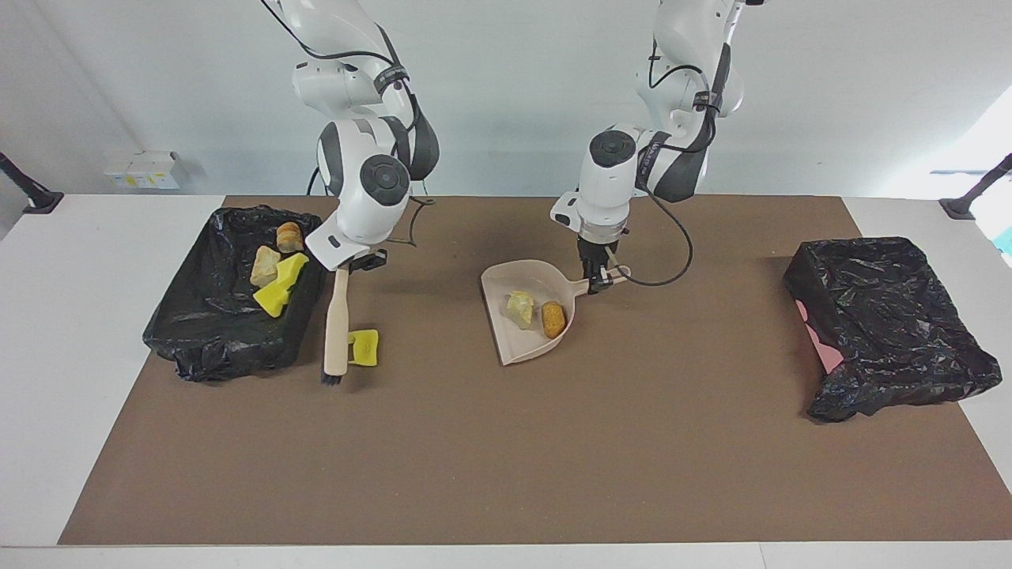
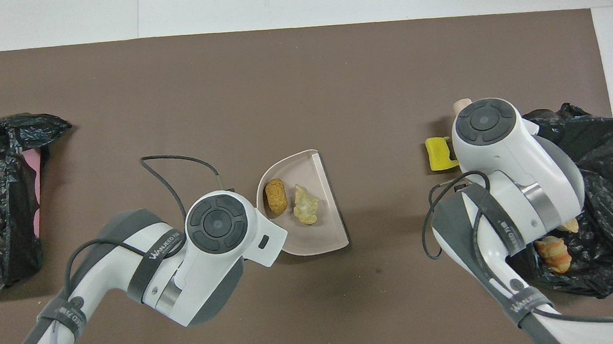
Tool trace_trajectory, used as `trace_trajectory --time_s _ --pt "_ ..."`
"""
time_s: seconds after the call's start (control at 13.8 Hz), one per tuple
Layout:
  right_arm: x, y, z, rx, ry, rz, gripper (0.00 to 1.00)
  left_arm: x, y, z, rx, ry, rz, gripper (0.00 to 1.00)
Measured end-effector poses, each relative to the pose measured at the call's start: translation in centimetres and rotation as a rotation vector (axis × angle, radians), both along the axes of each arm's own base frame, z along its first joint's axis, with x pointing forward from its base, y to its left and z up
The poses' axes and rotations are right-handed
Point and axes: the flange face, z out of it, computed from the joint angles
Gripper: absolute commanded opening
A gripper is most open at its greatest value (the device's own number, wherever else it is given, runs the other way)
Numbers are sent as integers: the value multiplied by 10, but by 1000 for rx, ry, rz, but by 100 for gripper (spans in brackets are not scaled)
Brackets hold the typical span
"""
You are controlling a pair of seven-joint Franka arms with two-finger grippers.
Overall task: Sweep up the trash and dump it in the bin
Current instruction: 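Reach the brush with the right gripper to the yellow sponge, then sweep the yellow sponge into the dustpan with the right gripper's brush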
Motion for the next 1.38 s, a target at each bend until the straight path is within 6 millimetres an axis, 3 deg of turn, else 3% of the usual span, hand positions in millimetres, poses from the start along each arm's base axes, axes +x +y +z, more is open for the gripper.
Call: trace_trajectory --time_s 0.15,0.36,0.8,1.02,1.16,1.38 --pt "-1 -3 -15 11 38 2 0 -8 -7 0 31 0 -3 0" --pt "-12 23 -31 107 112 49 0 -13 -14 0 54 -18 10 0" --pt "-51 151 -33 346 125 131 0 -17 -17 -2 66 -30 23 0" --pt "-62 196 -31 487 81 113 0 -17 -16 -13 50 -39 20 0" --pt "-64 205 -28 517 74 102 0 -14 -13 -18 36 -50 23 0" --pt "-57 202 -18 530 62 86 0 -2 -6 -20 3 -76 21 0"
